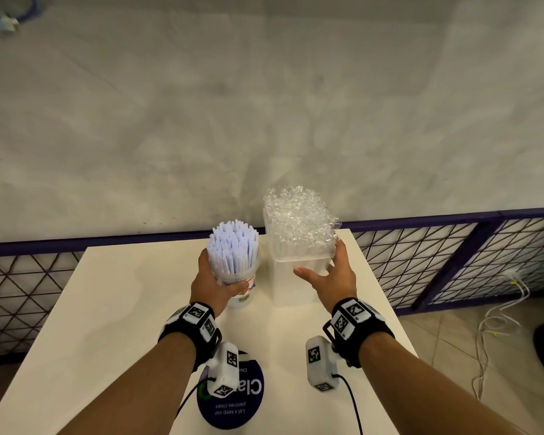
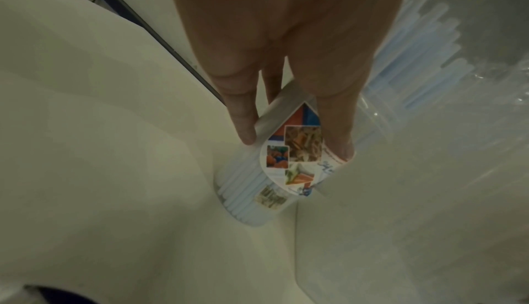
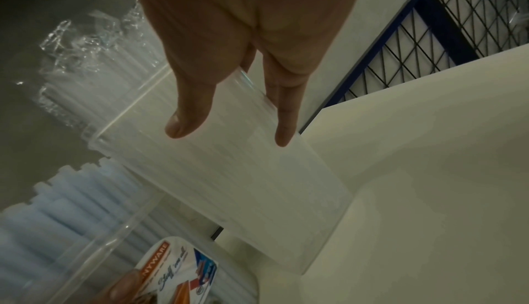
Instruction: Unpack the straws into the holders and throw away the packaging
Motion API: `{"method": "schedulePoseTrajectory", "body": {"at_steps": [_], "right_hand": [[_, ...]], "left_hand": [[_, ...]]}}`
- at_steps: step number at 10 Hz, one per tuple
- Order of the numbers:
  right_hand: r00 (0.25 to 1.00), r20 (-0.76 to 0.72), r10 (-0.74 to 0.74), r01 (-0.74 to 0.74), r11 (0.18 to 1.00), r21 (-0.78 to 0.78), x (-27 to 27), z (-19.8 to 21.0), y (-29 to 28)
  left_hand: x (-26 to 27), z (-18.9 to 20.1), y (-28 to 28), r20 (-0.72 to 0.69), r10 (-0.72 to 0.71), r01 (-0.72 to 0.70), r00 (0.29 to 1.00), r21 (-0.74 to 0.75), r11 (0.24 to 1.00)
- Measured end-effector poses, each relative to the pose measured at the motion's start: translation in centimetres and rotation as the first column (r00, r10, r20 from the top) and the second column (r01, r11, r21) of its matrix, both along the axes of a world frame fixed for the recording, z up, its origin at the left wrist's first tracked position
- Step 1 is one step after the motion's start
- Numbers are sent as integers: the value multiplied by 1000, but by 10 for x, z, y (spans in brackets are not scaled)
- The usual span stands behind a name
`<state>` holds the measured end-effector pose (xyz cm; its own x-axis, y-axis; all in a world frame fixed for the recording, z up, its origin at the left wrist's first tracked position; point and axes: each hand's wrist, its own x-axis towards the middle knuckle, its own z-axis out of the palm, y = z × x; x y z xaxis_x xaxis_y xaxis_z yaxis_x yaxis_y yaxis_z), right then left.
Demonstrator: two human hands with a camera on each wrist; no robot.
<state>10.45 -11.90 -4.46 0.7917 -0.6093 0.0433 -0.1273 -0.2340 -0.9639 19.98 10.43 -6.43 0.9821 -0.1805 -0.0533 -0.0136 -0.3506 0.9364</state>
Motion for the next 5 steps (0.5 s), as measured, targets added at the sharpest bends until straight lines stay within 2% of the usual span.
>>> {"method": "schedulePoseTrajectory", "body": {"at_steps": [2, 3, 4, 5], "right_hand": [[1000, -8, 13, -13, 999, -30, -4, 6, 2], [999, -18, 45, -46, 997, -61, -8, 12, -1], [995, -95, 21, -34, 989, -144, -15, 30, 2], [987, -155, -37, -12, 953, -301, -24, 52, 4]], "left_hand": [[-1, 4, 2, -67, -16, 19, 998, 49, 999], [-3, 4, 6, -104, -21, 35, 994, 133, 991], [-8, 22, 16, -118, -8, 36, 993, 234, 972], [-12, 45, 30, -62, 27, -10, 998, 255, 967]]}}
